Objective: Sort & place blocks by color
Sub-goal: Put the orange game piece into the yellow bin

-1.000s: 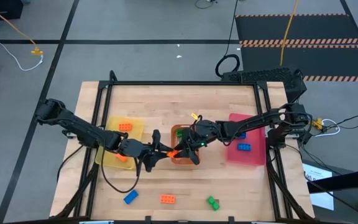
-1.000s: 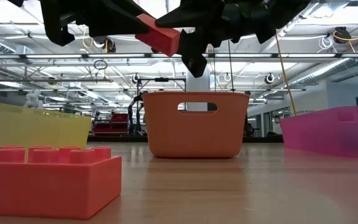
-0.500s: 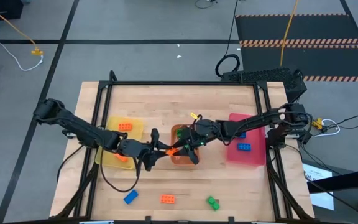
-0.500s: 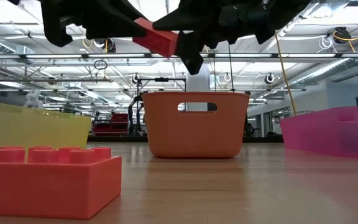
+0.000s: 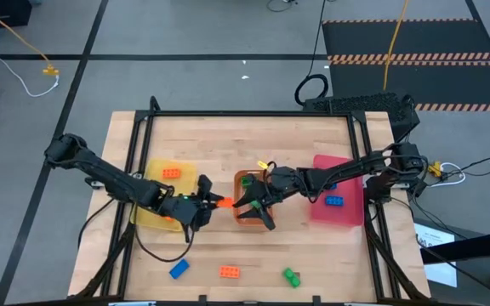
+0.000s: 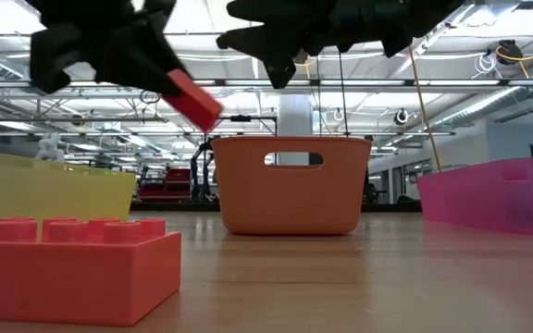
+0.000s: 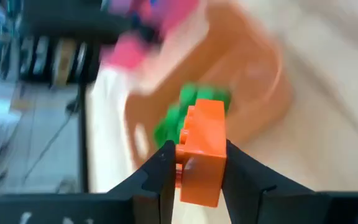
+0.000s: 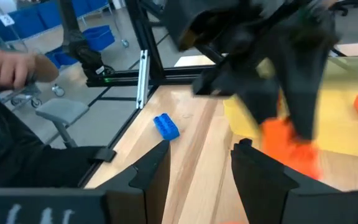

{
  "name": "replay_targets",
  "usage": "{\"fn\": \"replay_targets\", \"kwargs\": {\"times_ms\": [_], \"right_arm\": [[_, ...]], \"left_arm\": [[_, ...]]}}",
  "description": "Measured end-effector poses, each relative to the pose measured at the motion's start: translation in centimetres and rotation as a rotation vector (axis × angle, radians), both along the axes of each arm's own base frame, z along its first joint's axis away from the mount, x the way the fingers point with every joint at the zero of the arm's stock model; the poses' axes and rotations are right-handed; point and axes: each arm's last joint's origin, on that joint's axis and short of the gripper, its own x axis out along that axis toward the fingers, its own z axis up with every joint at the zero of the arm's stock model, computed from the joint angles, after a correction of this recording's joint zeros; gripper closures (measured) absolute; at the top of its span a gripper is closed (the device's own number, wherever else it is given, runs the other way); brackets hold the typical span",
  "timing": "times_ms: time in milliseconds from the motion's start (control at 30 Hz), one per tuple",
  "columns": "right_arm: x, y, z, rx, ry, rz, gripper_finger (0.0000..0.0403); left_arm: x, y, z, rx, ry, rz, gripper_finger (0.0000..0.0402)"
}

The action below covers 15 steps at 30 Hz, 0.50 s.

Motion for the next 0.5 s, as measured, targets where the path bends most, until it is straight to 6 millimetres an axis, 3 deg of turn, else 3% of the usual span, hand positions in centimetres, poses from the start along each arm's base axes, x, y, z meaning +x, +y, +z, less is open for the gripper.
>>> {"fn": "replay_targets", "kwargs": {"times_ms": [100, 267, 500], "right_arm": [[-0.1, 0.2, 0.0, -0.004, -0.002, 0.008, 0.0246], [-0.1, 0.2, 0.1, -0.004, 0.005, 0.01, 0.0246], [-0.1, 0.2, 0.1, -0.004, 0.0, 0.009, 0.0245]], "left_arm": [[-0.6, 0.0, 1.1, -0.01, 0.055, 0.133, 0.0291], [-2.0, 0.6, 3.8, -0.2, 0.121, 0.423, 0.029], [-5.1, 2.5, 4.2, -0.228, 0.215, 0.837, 0.0309]]}}
